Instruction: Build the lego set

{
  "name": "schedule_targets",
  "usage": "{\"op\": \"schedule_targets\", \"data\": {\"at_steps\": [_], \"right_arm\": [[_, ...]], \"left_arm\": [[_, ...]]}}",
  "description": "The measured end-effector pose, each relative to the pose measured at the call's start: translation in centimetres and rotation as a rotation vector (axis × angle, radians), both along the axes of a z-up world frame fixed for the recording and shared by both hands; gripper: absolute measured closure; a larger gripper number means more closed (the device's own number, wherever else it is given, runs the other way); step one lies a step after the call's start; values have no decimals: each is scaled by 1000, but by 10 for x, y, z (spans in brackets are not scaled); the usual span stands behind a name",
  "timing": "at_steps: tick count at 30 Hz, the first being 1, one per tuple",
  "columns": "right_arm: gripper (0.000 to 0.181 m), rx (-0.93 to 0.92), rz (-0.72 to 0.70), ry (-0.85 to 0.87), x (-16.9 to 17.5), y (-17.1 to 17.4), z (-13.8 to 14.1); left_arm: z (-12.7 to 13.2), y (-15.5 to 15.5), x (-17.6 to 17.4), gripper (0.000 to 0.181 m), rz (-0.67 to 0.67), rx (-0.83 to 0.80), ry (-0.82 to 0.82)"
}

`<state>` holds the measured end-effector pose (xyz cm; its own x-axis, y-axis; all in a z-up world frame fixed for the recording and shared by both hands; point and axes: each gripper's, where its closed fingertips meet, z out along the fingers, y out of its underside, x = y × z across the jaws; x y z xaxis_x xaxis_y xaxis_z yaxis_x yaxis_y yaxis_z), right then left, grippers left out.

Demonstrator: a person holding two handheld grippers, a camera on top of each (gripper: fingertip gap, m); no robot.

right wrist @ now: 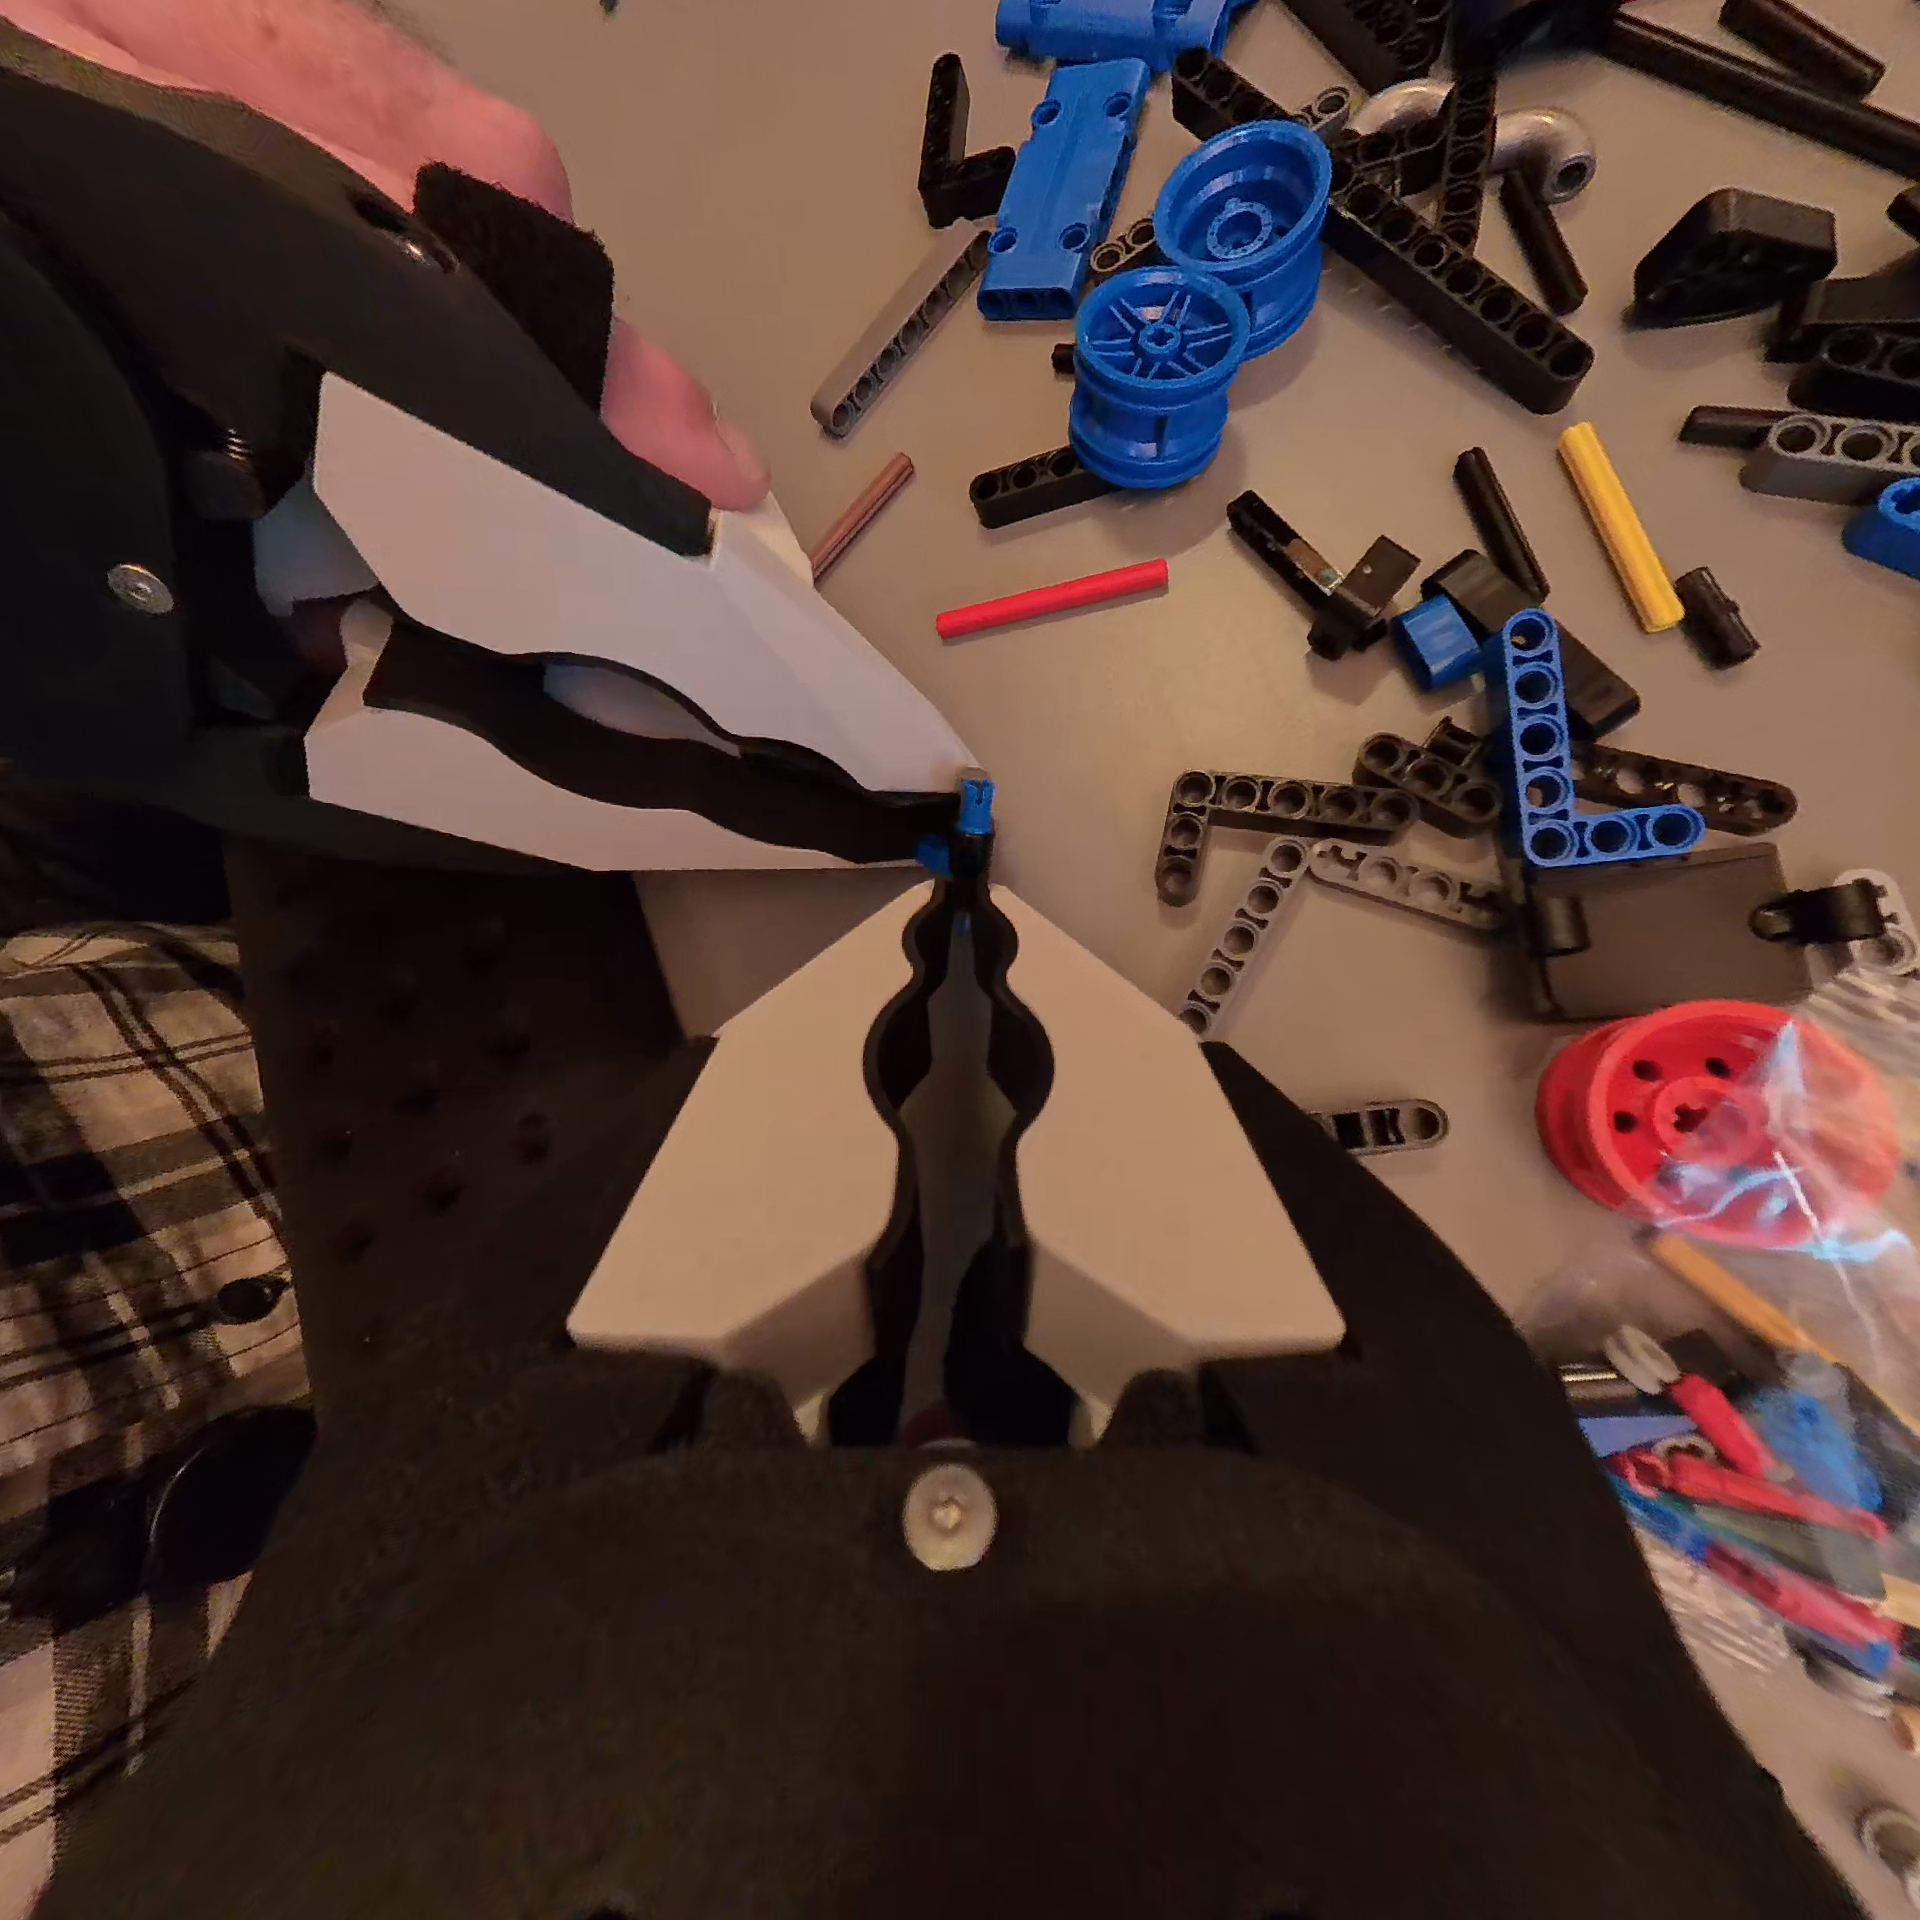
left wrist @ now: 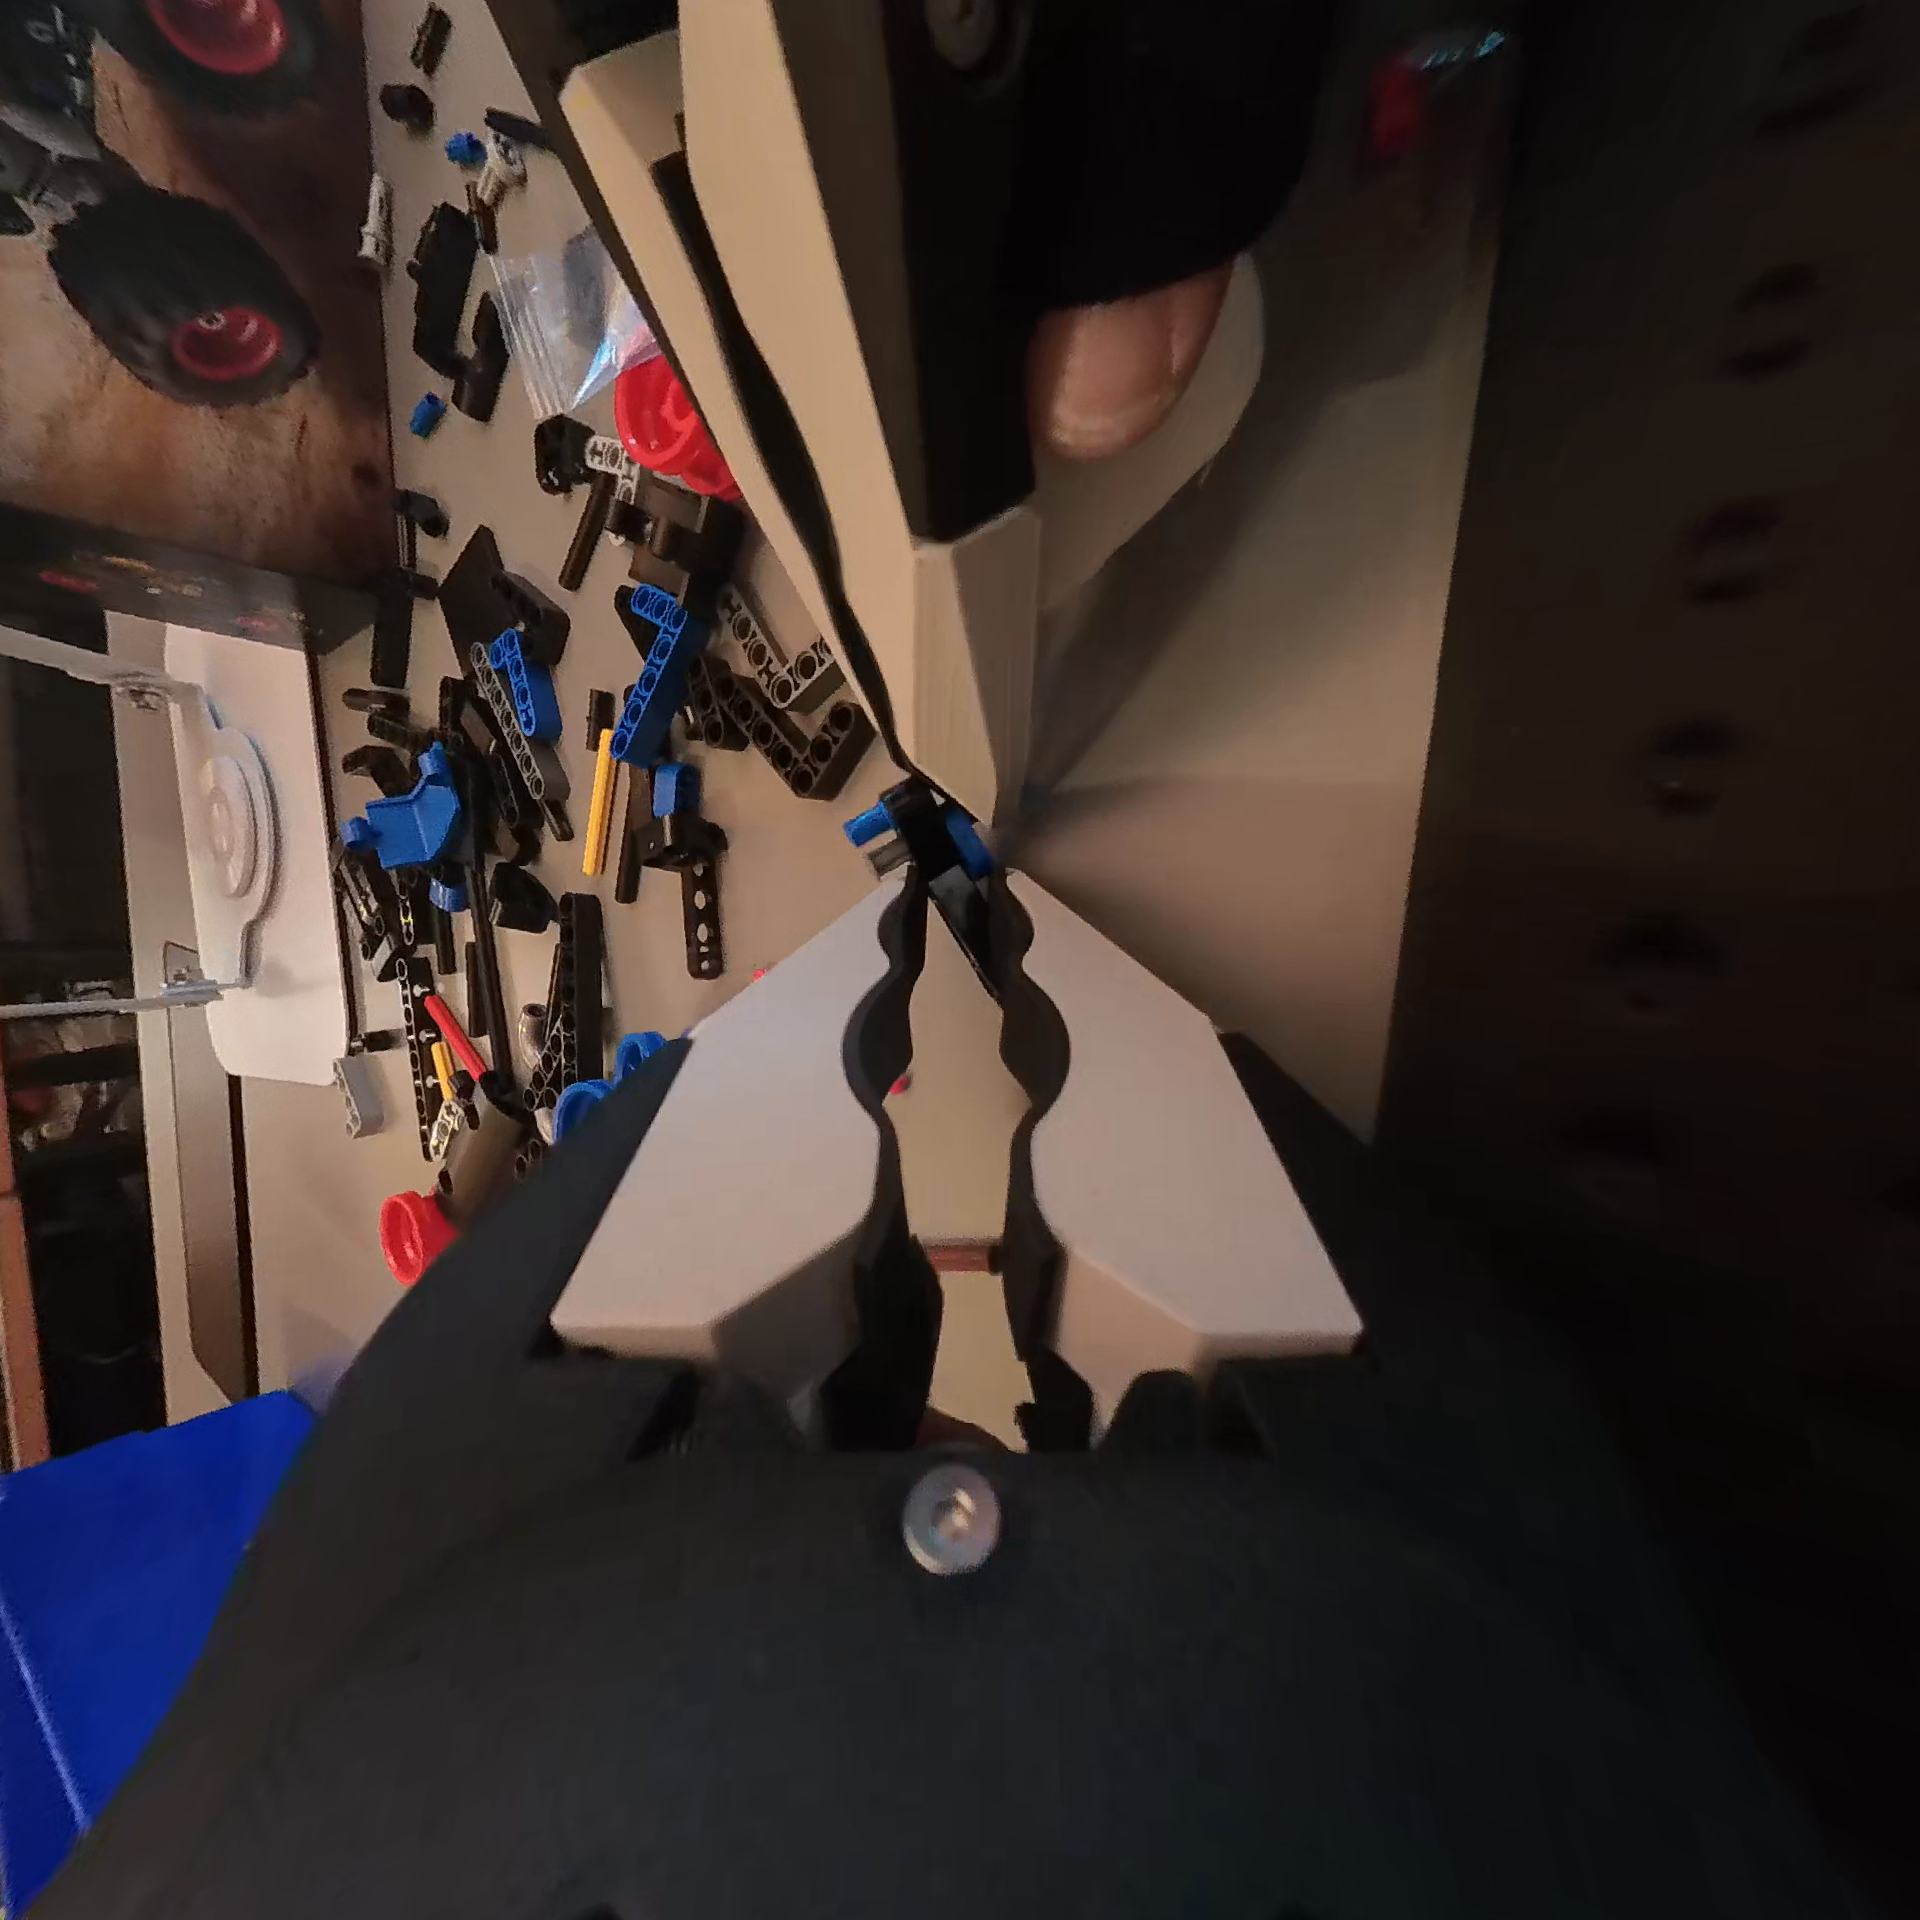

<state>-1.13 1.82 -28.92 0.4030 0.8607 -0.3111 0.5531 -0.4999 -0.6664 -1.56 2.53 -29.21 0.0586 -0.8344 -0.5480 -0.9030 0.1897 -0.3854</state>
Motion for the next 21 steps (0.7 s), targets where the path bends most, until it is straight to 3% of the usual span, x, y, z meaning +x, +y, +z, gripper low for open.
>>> {"op": "schedule_targets", "data": {"at_steps": [8,21], "right_arm": [[180,-11,-6,26,1,1,1],[180,207,-30,-138,3,9,-1]], "left_arm": [[2,1,1,162,47,-64,-116],[2,9,2,166,99,-54,-154]]}}
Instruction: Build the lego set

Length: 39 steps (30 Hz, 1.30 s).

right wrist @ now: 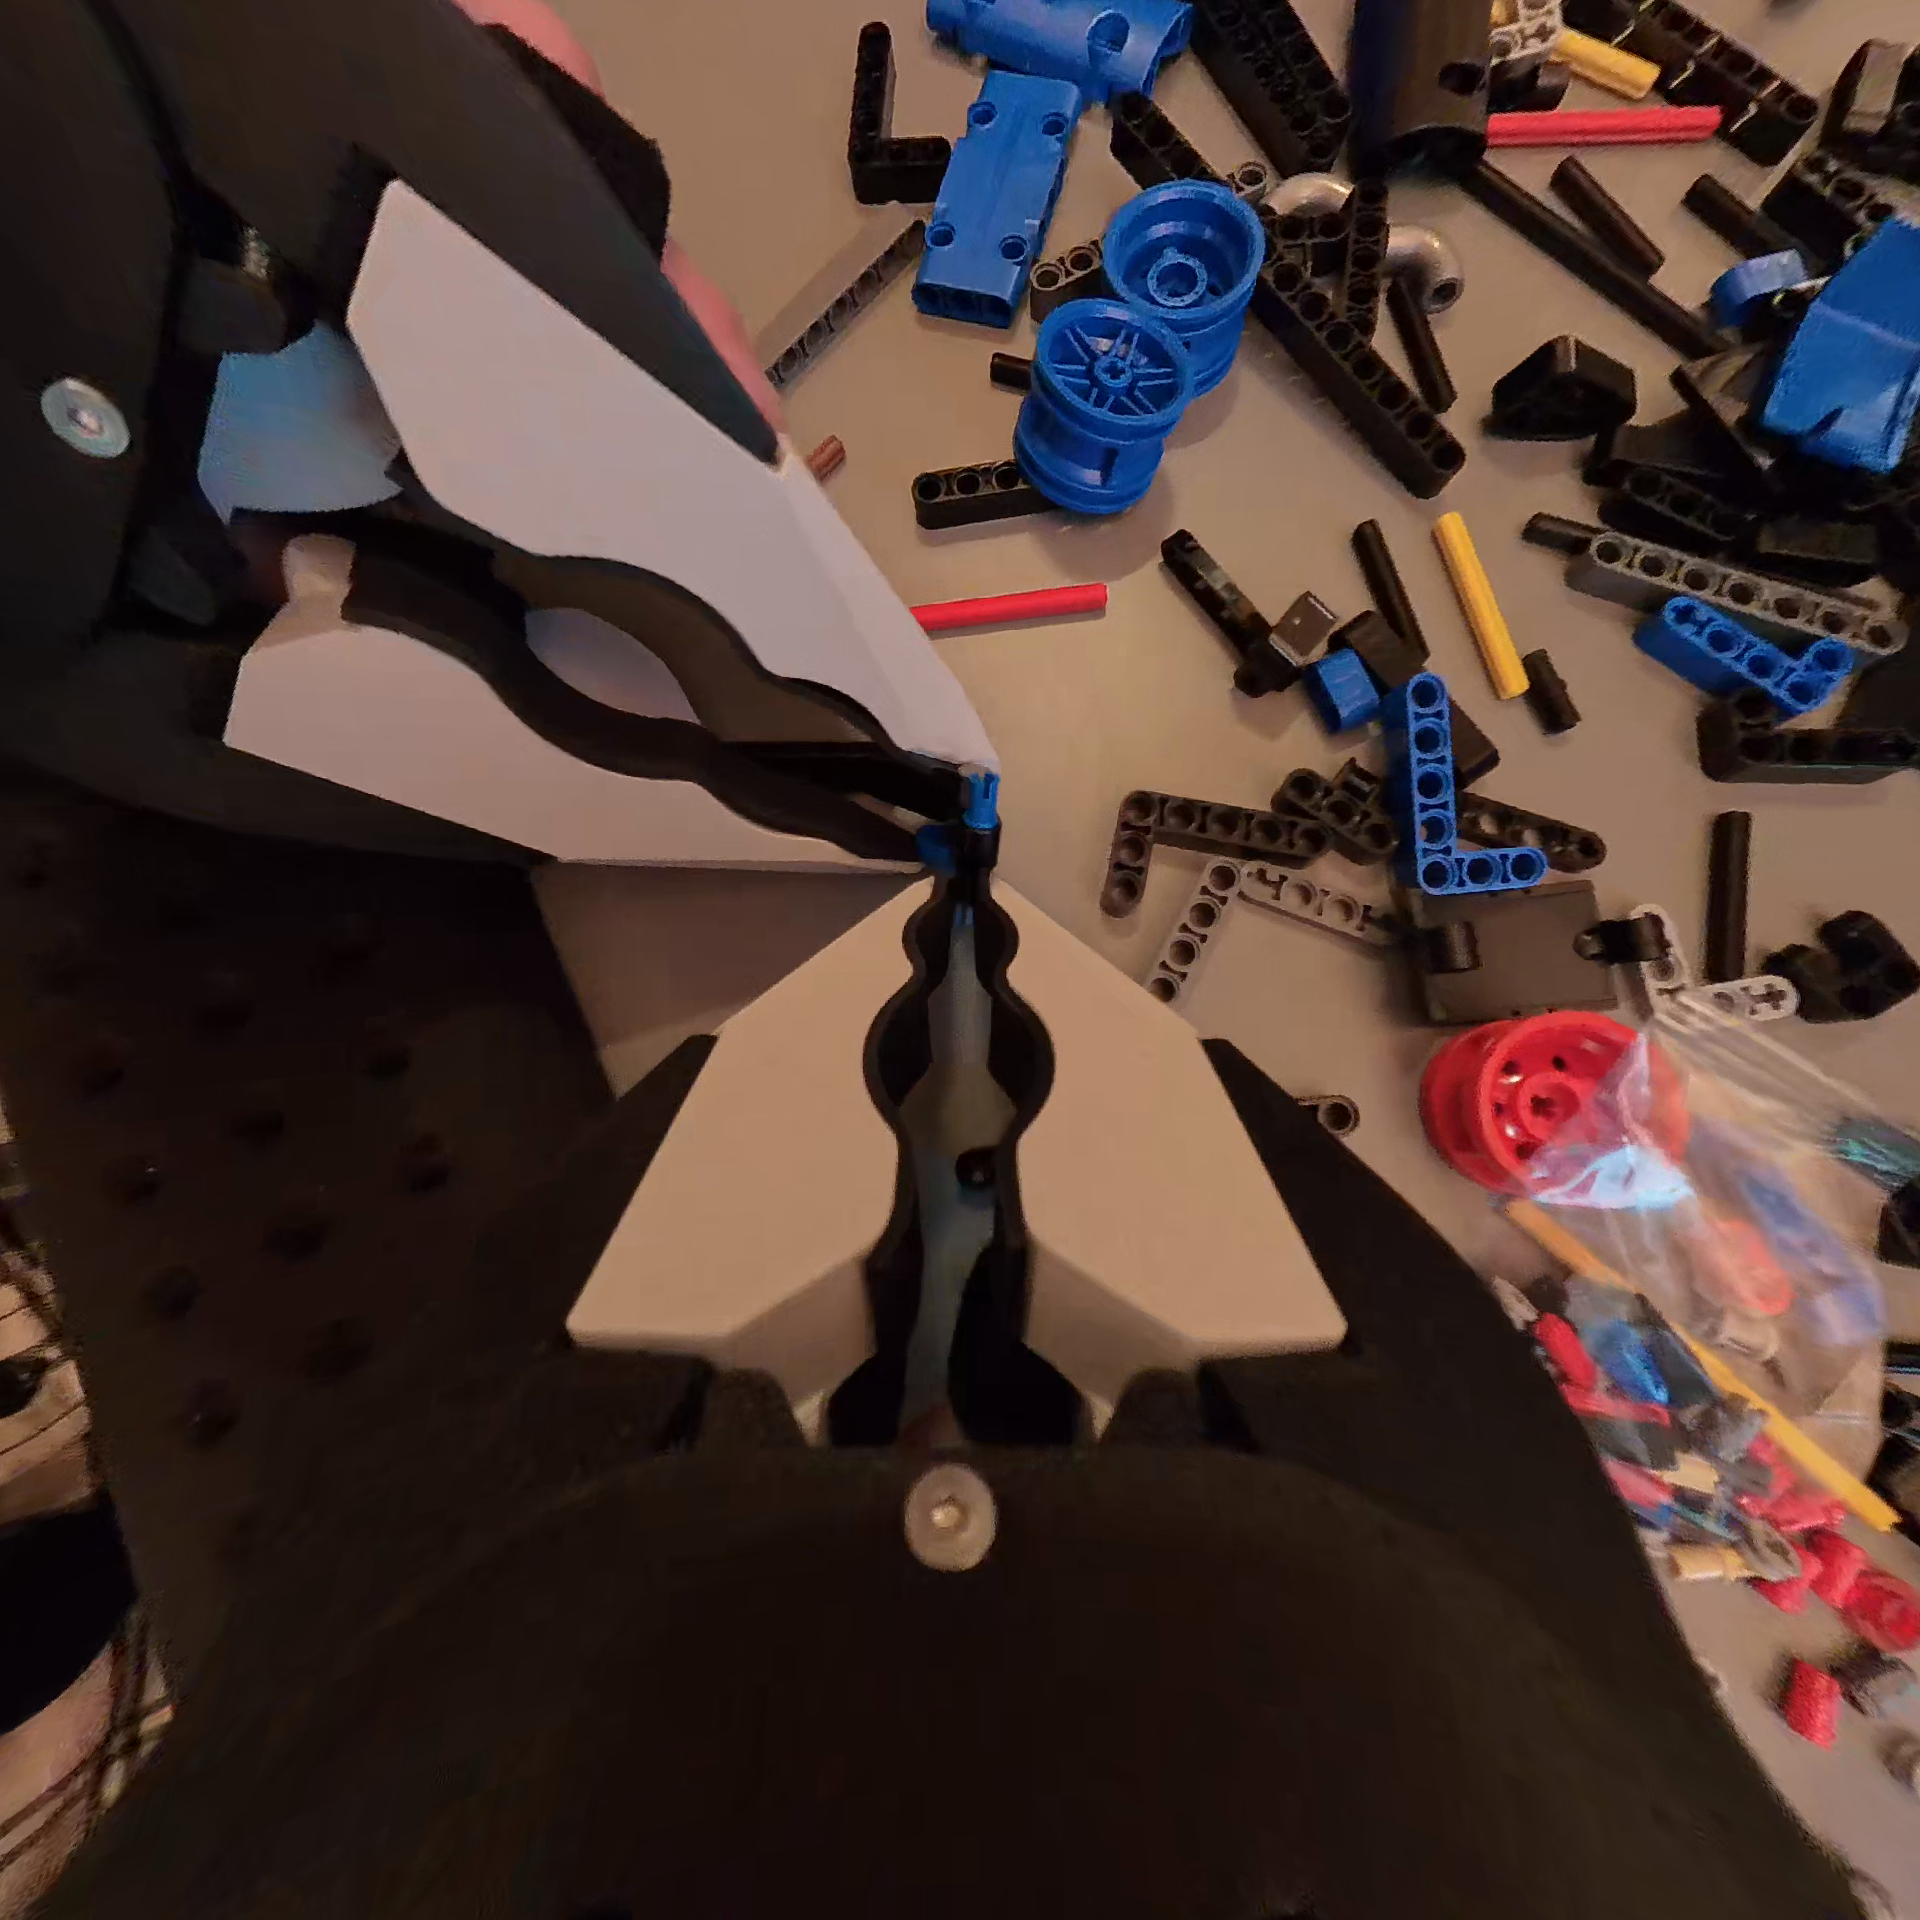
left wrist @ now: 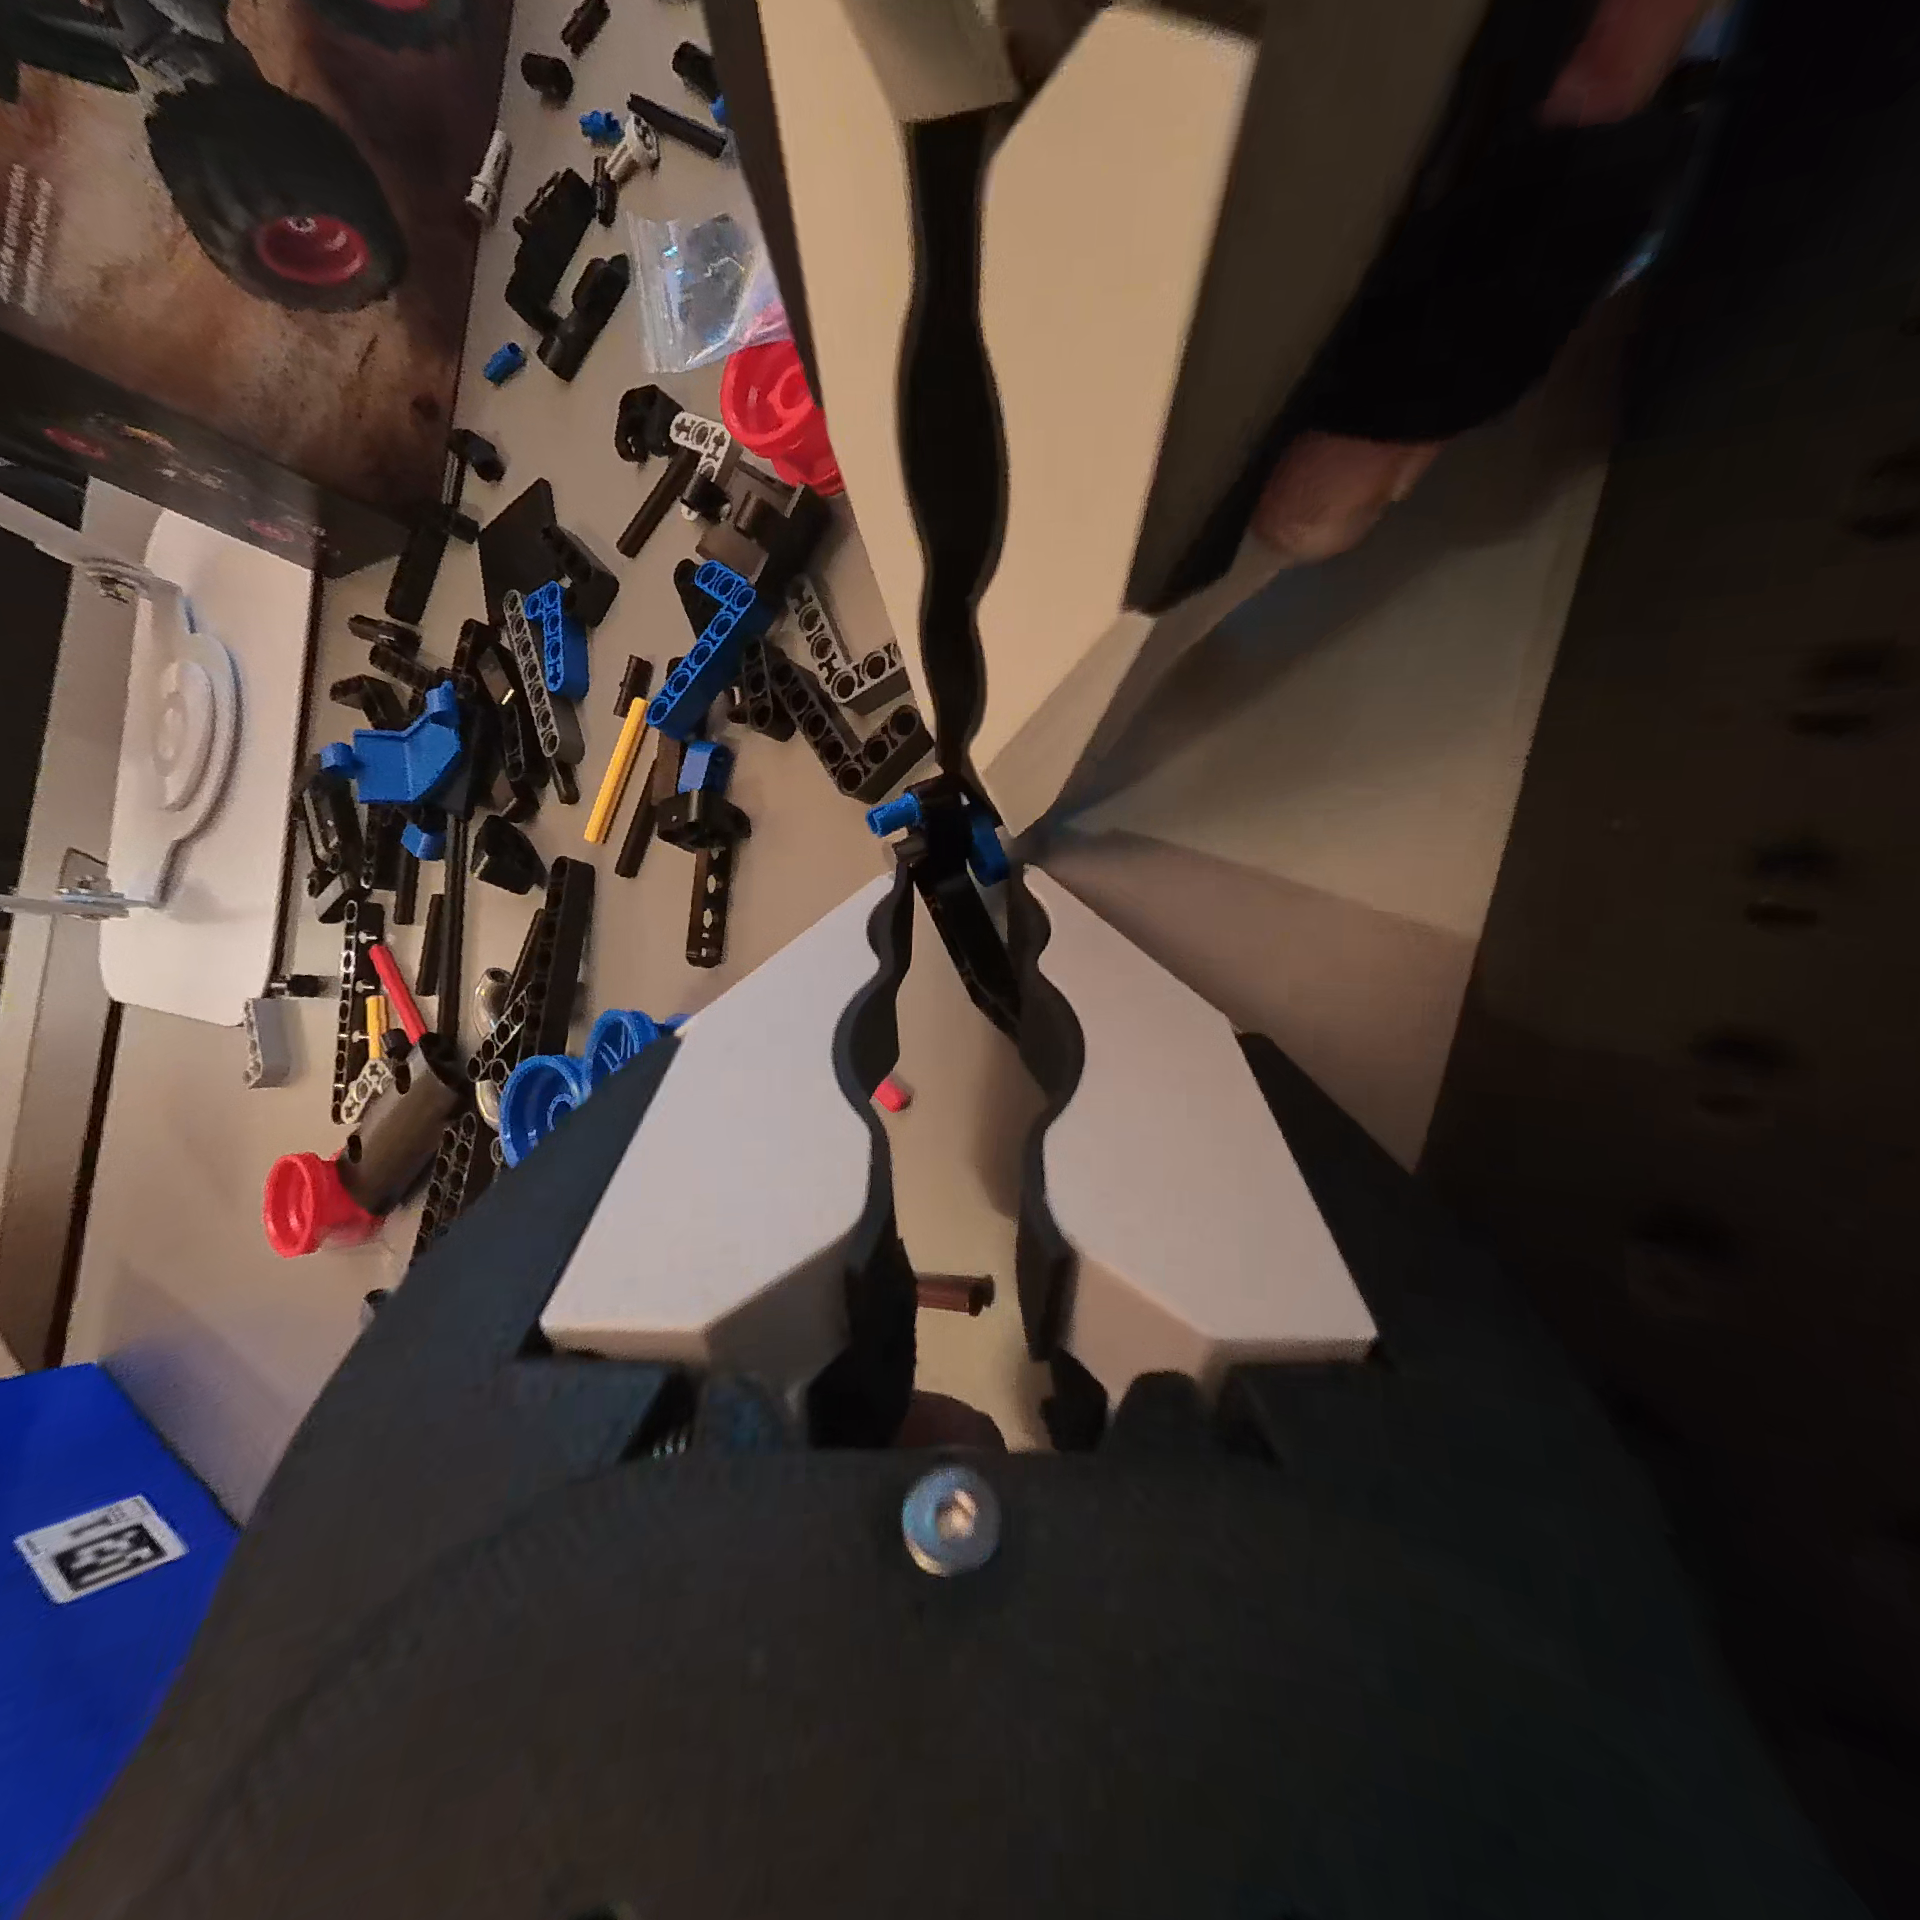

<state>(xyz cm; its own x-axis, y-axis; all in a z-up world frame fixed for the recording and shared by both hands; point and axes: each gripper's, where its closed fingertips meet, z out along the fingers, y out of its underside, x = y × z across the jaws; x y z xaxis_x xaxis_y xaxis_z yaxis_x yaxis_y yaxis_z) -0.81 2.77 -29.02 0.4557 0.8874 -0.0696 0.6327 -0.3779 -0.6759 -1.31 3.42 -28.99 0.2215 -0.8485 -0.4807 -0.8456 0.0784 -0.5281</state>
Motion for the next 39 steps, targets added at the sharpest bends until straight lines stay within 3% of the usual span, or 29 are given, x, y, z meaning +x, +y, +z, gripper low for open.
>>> {"op": "schedule_targets", "data": {"at_steps": [11,22,28,34,37,39], "right_arm": [[179,-25,-15,49,2,6,4],[180,-55,-41,81,3,11,4],[180,-99,-57,125,2,12,5],[180,-144,-64,152,3,11,2],[180,-151,-66,157,3,11,2],[180,-148,-62,150,2,11,2]], "left_arm": [[-2,8,2,170,-16,-52,-40],[1,14,3,167,6,83,-26],[2,9,5,161,11,-5,-93],[-1,3,4,158,66,-230,-222],[3,5,-2,147,90,-240,-242],[5,5,0,150,85,-209,-233]]}}
